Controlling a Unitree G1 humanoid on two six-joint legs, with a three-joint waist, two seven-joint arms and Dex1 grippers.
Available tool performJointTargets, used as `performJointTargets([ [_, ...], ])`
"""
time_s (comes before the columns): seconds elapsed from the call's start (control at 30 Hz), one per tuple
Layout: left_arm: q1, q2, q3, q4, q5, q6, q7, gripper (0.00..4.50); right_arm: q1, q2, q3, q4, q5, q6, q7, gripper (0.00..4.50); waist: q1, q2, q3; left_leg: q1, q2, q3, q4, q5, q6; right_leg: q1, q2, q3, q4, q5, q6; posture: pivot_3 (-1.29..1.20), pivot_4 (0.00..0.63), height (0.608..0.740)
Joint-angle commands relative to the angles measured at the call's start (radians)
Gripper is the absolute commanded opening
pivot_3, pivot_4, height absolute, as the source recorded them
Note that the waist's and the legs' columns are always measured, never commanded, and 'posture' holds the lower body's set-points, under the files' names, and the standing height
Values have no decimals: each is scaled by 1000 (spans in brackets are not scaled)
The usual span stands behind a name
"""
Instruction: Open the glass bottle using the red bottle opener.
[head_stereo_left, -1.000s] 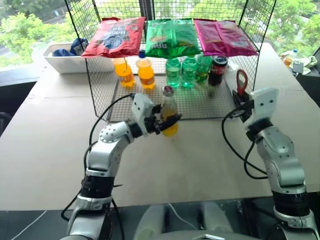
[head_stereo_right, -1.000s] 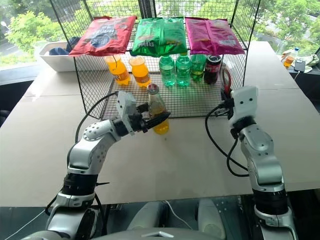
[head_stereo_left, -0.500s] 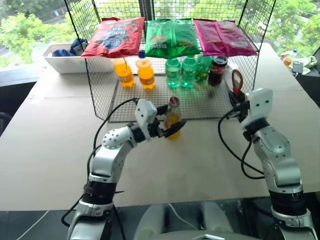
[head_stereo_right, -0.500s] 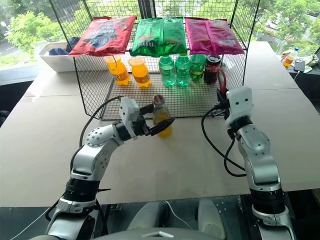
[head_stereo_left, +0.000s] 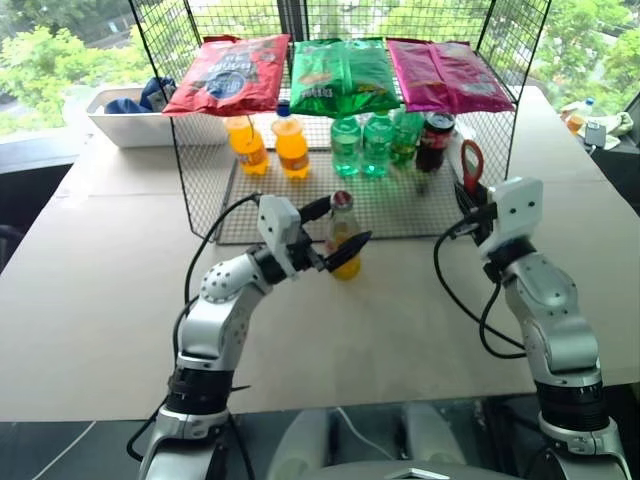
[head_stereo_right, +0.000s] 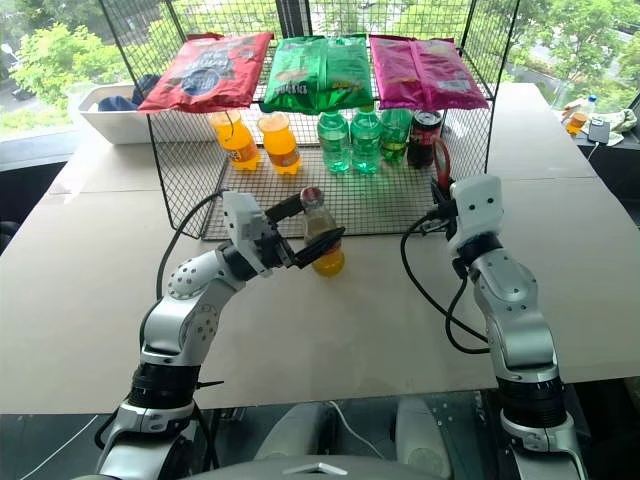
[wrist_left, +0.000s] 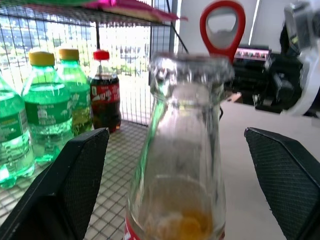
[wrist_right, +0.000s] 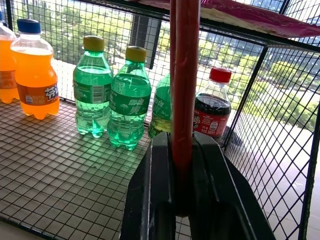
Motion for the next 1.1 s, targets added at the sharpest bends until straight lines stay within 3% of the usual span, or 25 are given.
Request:
performJointTargets([
  [0.03,8,10,15,-38,-21,-21,-7,4475,0,5,-9,-26,-3,-27,1,0,-1,0,0,0,0,0,0,0,0,0,0,0,0,0,0,0,150,740],
  [0.13,19,13,8,-44,-21,-36,-17,4475,0,6,-10,-26,-3,-26,4,0,-1,0,0,0,0,0,0,0,0,0,0,0,0,0,0,0,150,740],
  [0.23,30,20,-9,-39,-2,-56,-34,3720,-2,7,-9,-22,-4,-28,6,0,0,0,0,0,0,0,0,0,0,0,0,0,0,0,0,0,150,740],
  [0.4,43,27,-38,-23,31,-90,-40,1452,-13,9,-7,-16,-6,-29,11,0,1,0,0,0,0,0,0,0,0,0,0,0,0,0,0,0,150,740],
  [0.43,46,29,-42,-18,39,-96,-36,1216,-16,9,-7,-15,-6,-30,12,0,1,1,0,1,0,0,0,0,0,1,0,0,0,0,0,0,150,740],
  [0.8,70,45,-54,31,82,-165,-28,1088,-91,-33,103,20,-114,-99,63,0,13,1,-1,3,0,0,0,0,0,3,0,0,-1,0,0,0,150,740],
  [1.1,66,31,-61,50,80,-170,4,1088,-113,-29,280,181,-332,-351,39,0,14,1,-1,5,0,0,0,0,0,5,1,-1,-2,0,0,0,150,740],
])
